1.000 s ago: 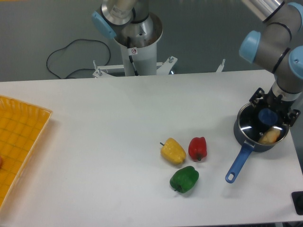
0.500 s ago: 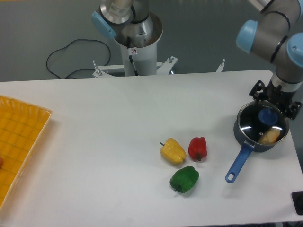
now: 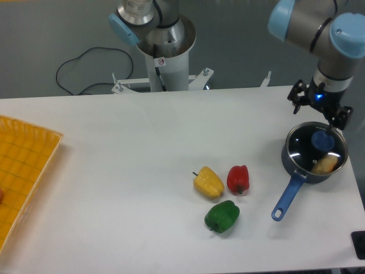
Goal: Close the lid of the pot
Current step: 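Open the gripper and lift it up away from the lid knob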
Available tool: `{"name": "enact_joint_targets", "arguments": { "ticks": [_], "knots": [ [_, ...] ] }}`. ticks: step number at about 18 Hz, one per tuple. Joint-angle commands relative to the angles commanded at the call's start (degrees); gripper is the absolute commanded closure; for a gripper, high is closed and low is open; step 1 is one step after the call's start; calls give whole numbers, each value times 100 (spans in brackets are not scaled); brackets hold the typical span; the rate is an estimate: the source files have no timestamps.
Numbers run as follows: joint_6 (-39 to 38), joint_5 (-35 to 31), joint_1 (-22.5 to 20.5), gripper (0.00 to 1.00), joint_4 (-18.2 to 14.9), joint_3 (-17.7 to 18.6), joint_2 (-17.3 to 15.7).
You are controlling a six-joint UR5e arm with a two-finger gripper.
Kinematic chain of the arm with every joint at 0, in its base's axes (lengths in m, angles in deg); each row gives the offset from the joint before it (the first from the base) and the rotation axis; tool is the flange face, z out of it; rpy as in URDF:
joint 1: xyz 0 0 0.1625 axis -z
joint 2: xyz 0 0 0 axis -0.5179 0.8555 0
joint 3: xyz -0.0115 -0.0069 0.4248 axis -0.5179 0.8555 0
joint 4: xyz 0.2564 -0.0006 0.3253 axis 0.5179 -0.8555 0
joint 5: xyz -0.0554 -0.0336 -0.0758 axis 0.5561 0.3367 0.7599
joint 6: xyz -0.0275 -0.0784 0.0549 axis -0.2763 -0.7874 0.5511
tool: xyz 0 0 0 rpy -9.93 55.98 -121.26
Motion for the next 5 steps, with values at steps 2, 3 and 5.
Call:
{"name": "enact_joint_targets", "arguments": {
  "ticks": [2, 3, 5],
  "knots": [
    [9, -9, 9, 0, -88, 0, -44],
    [9, -9, 9, 0, -123, 0, -45],
    [35, -17, 0, 0, -150, 52, -45]
  ]
}}
